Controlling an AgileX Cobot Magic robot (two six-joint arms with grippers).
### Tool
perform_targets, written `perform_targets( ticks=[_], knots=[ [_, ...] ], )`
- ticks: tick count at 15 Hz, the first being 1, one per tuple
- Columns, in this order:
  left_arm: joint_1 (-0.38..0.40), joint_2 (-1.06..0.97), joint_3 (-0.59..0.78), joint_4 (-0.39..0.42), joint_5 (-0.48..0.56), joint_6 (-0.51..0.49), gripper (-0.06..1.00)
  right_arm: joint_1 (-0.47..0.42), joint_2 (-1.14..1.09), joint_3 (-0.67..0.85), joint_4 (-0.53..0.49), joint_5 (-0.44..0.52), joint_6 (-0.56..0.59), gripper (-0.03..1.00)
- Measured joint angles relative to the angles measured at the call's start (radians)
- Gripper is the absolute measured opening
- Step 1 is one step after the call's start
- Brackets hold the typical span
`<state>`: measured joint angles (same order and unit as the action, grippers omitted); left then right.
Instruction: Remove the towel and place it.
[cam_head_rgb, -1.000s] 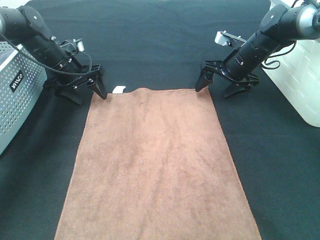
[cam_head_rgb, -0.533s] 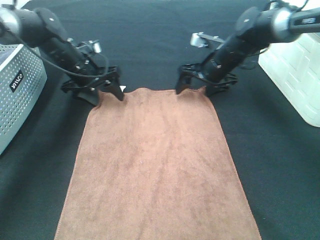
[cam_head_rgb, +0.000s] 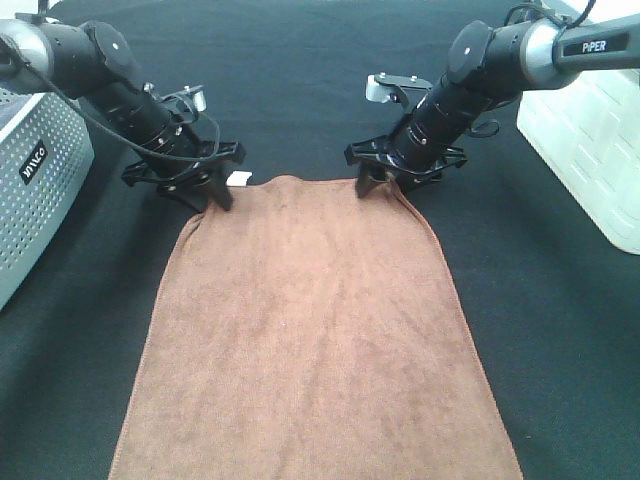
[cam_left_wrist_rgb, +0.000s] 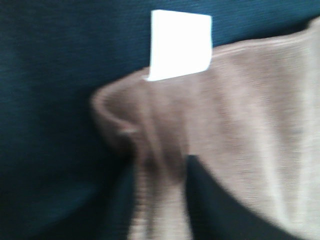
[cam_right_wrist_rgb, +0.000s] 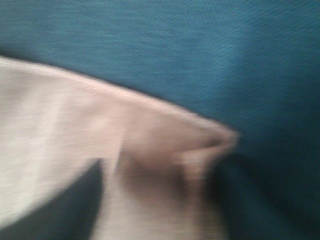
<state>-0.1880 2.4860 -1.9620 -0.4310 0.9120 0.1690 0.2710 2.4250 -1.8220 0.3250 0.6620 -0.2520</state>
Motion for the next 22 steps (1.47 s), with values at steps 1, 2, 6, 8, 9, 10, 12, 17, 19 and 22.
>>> perform_targets(
  ticks=[1, 2, 6, 8, 9, 10, 12, 17, 19, 22],
  knots=[
    [0.000, 0.001, 0.000, 0.033, -0.003, 0.000, 0.12, 0.000, 0.003, 0.000, -0.028, -0.007, 0.012, 0.37],
    [0.000, 0.001, 0.000, 0.053, -0.004, -0.001, 0.03, 0.000, 0.004, 0.000, -0.050, -0.012, 0.021, 0.24],
    [-0.012, 0.000, -0.001, 0.130, -0.006, -0.004, 0.01, -0.001, 0.006, 0.000, -0.091, -0.015, 0.028, 0.00],
    [-0.018, -0.002, -0.015, 0.174, 0.001, -0.004, 0.01, -0.001, 0.005, -0.004, -0.106, -0.014, 0.028, 0.00],
    [-0.018, 0.000, -0.032, 0.200, 0.012, -0.004, 0.01, 0.000, 0.003, -0.005, -0.117, -0.014, 0.028, 0.00],
    [-0.018, 0.007, -0.057, 0.232, 0.026, -0.004, 0.01, 0.002, 0.000, -0.007, -0.128, -0.014, 0.028, 0.00],
    [-0.017, 0.014, -0.083, 0.248, 0.034, -0.004, 0.01, 0.003, 0.000, -0.011, -0.142, -0.011, 0.032, 0.00],
    [-0.017, 0.020, -0.169, 0.271, 0.050, -0.004, 0.01, 0.004, 0.000, -0.101, -0.194, -0.007, 0.065, 0.00],
    [-0.015, 0.021, -0.203, 0.282, 0.026, -0.004, 0.01, 0.004, 0.000, -0.139, -0.201, -0.035, 0.065, 0.00],
    [-0.015, 0.021, -0.247, 0.289, -0.067, -0.004, 0.01, 0.004, 0.000, -0.155, -0.214, -0.149, 0.075, 0.00]
  ],
)
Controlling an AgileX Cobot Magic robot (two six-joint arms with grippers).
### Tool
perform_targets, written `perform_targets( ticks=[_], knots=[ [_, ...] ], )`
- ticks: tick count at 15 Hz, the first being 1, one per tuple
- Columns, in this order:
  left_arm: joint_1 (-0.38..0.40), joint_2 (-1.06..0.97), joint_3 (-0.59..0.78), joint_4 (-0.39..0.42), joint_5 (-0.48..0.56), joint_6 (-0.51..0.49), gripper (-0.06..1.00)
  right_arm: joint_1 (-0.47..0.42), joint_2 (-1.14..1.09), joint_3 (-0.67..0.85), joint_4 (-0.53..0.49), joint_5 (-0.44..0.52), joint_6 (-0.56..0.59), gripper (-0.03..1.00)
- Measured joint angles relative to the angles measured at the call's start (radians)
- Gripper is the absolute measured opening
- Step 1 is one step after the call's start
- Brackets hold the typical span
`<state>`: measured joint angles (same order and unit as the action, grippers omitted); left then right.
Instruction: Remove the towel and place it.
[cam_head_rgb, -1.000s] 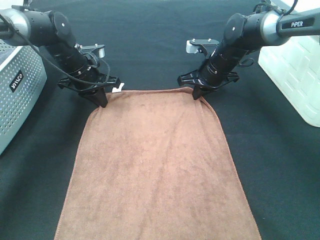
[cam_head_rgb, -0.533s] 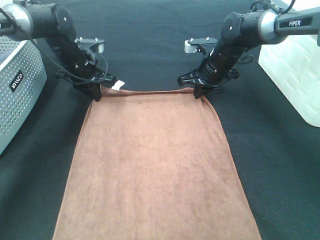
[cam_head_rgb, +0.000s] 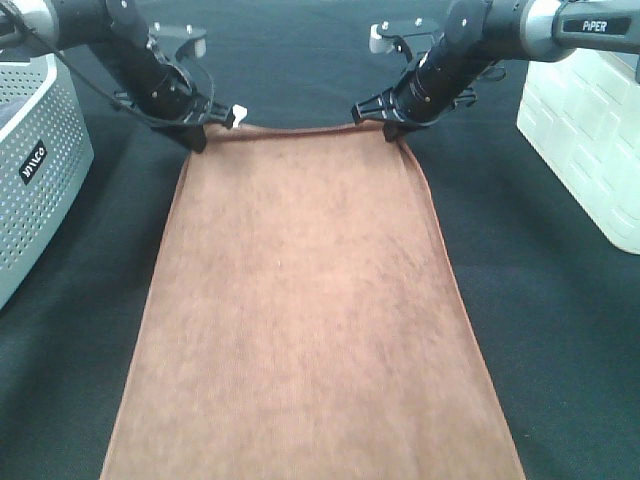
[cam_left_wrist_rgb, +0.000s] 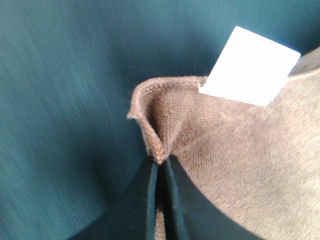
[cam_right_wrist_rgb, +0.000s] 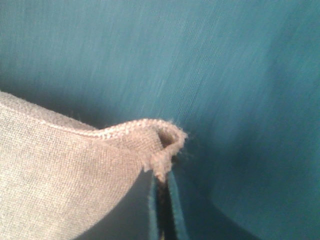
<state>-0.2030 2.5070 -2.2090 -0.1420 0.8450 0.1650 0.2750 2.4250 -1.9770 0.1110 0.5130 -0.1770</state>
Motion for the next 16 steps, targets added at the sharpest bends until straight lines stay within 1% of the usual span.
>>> perform_targets(
  ticks=[2, 8, 13, 15, 16],
  knots=[
    [0.000, 0.000, -0.002, 0.002, -0.067, 0.000, 0.01, 0.000, 0.000, 0.000, -0.004, -0.089, 0.004, 0.00],
    [0.000, 0.006, -0.002, 0.004, -0.274, 0.001, 0.01, -0.005, 0.033, 0.000, -0.005, -0.305, 0.004, 0.00],
    [0.000, 0.042, -0.002, 0.004, -0.390, 0.003, 0.01, -0.021, 0.044, 0.000, -0.004, -0.405, 0.004, 0.00],
    [0.000, 0.044, -0.002, 0.004, -0.439, 0.003, 0.01, -0.021, 0.056, 0.000, -0.003, -0.426, 0.004, 0.00],
    [0.000, 0.044, -0.002, 0.004, -0.439, 0.003, 0.01, -0.021, 0.056, 0.000, -0.003, -0.426, 0.004, 0.00]
  ],
)
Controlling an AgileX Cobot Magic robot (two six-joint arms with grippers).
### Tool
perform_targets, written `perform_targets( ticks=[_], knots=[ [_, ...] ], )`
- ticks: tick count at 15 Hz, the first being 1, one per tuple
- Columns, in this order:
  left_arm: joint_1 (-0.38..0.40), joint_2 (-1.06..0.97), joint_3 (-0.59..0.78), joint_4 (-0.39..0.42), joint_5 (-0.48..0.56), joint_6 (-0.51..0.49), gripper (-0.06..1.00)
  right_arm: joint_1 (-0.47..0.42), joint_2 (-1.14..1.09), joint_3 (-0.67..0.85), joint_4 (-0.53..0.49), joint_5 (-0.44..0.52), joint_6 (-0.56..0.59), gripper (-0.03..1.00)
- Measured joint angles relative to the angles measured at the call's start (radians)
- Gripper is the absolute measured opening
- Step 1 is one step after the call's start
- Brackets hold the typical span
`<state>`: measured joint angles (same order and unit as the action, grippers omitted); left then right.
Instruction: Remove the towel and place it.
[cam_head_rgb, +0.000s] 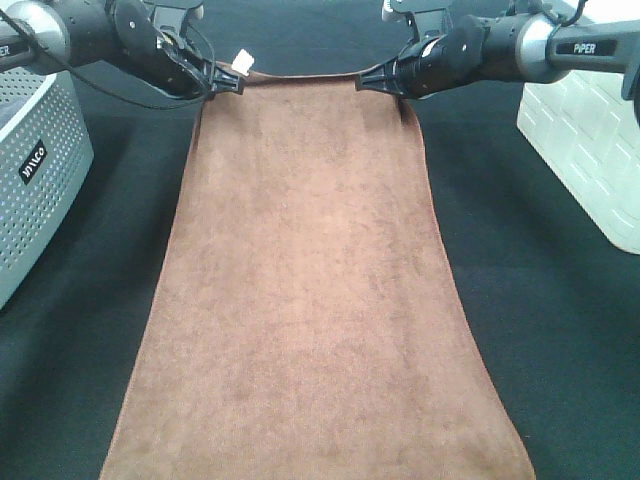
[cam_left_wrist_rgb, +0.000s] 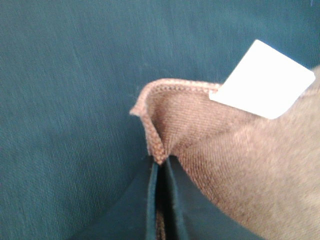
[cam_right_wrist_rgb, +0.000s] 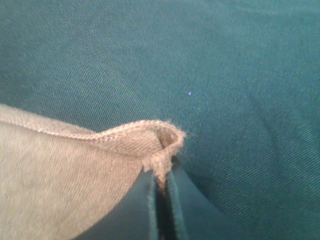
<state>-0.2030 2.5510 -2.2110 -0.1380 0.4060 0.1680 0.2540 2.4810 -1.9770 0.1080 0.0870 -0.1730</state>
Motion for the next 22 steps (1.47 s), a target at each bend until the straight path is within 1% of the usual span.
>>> perform_targets(
  ticks=[4, 8, 11, 12, 17, 19, 22],
  knots=[
    [0.000, 0.015, 0.000, -0.001, -0.062, 0.001, 0.01, 0.000, 0.009, -0.005, 0.000, -0.055, 0.000, 0.00],
    [0.000, 0.056, 0.000, -0.001, -0.099, 0.019, 0.01, -0.004, 0.061, -0.023, 0.000, -0.062, 0.000, 0.00],
    [0.000, 0.091, 0.000, -0.001, -0.146, 0.022, 0.01, -0.004, 0.117, -0.086, 0.001, -0.061, 0.000, 0.00],
    [0.000, 0.107, 0.000, -0.001, -0.166, 0.022, 0.01, -0.006, 0.137, -0.117, 0.025, -0.059, 0.000, 0.00],
    [0.000, 0.119, 0.000, -0.001, -0.221, 0.022, 0.01, -0.014, 0.168, -0.125, 0.071, -0.056, 0.000, 0.00],
    [0.000, 0.121, 0.000, -0.001, -0.221, 0.023, 0.01, -0.015, 0.171, -0.125, 0.075, -0.056, 0.000, 0.02],
    [0.000, 0.124, 0.000, -0.001, -0.222, 0.023, 0.01, -0.015, 0.176, -0.125, 0.076, -0.057, 0.000, 0.11]
  ],
)
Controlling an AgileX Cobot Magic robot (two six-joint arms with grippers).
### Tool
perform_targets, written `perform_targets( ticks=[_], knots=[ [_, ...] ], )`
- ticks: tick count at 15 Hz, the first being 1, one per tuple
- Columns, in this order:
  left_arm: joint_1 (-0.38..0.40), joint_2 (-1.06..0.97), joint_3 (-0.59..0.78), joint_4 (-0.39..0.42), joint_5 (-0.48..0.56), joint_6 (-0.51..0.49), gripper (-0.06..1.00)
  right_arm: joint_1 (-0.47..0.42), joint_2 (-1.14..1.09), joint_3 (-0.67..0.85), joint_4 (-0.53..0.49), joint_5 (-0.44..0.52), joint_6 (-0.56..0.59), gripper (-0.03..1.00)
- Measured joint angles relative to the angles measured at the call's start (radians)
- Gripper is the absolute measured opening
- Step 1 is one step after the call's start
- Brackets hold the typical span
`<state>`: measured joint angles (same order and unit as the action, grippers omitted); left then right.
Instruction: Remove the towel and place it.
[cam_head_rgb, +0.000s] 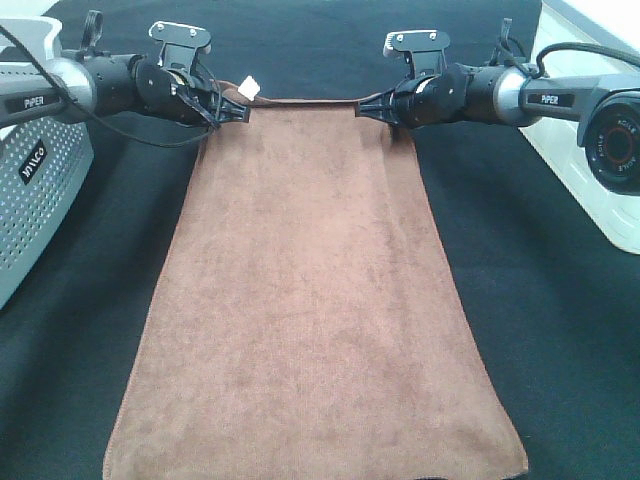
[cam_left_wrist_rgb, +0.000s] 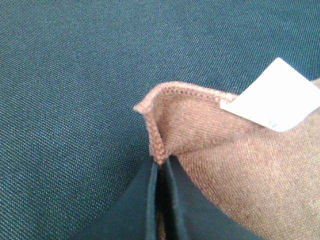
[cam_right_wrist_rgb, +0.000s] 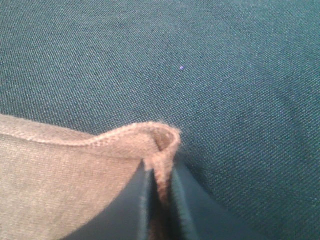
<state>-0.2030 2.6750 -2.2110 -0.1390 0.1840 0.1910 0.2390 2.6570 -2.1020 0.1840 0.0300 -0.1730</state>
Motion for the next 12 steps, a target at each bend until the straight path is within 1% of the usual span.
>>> perform_targets(
  ticks=[1, 3, 4, 5, 6, 7, 9, 10, 11, 12],
  knots=[
    [0.000, 0.003, 0.000, 0.000, -0.003, 0.000, 0.01, -0.001, 0.000, 0.000, 0.000, 0.000, 0.000, 0.17],
    [0.000, 0.020, 0.000, 0.000, -0.028, 0.000, 0.02, -0.001, 0.000, 0.000, 0.000, -0.002, 0.000, 0.35],
    [0.000, 0.031, 0.000, 0.000, -0.039, 0.000, 0.04, -0.001, 0.006, -0.003, 0.000, -0.006, 0.000, 0.43],
    [0.000, 0.033, 0.000, 0.000, -0.046, 0.000, 0.09, -0.001, 0.012, -0.003, 0.005, -0.009, 0.000, 0.49],
    [0.000, 0.042, 0.000, 0.000, -0.052, 0.000, 0.20, -0.001, 0.029, -0.003, 0.011, -0.016, 0.000, 0.55],
    [0.000, 0.048, 0.000, 0.000, -0.056, 0.000, 0.29, -0.001, 0.036, -0.003, 0.016, -0.016, 0.000, 0.56],
    [0.005, 0.065, 0.000, 0.000, -0.060, 0.000, 0.56, -0.001, 0.042, -0.003, 0.033, -0.014, 0.000, 0.56],
    [0.005, 0.071, 0.000, 0.000, -0.069, -0.001, 0.67, -0.001, 0.042, -0.003, 0.035, -0.017, 0.000, 0.56],
    [0.010, 0.070, 0.000, 0.001, -0.070, -0.001, 0.73, -0.001, 0.042, -0.003, 0.035, -0.030, 0.000, 0.56],
    [0.011, 0.070, 0.000, 0.003, -0.070, -0.001, 0.75, -0.003, 0.042, -0.003, 0.035, -0.030, 0.000, 0.56]
  ],
)
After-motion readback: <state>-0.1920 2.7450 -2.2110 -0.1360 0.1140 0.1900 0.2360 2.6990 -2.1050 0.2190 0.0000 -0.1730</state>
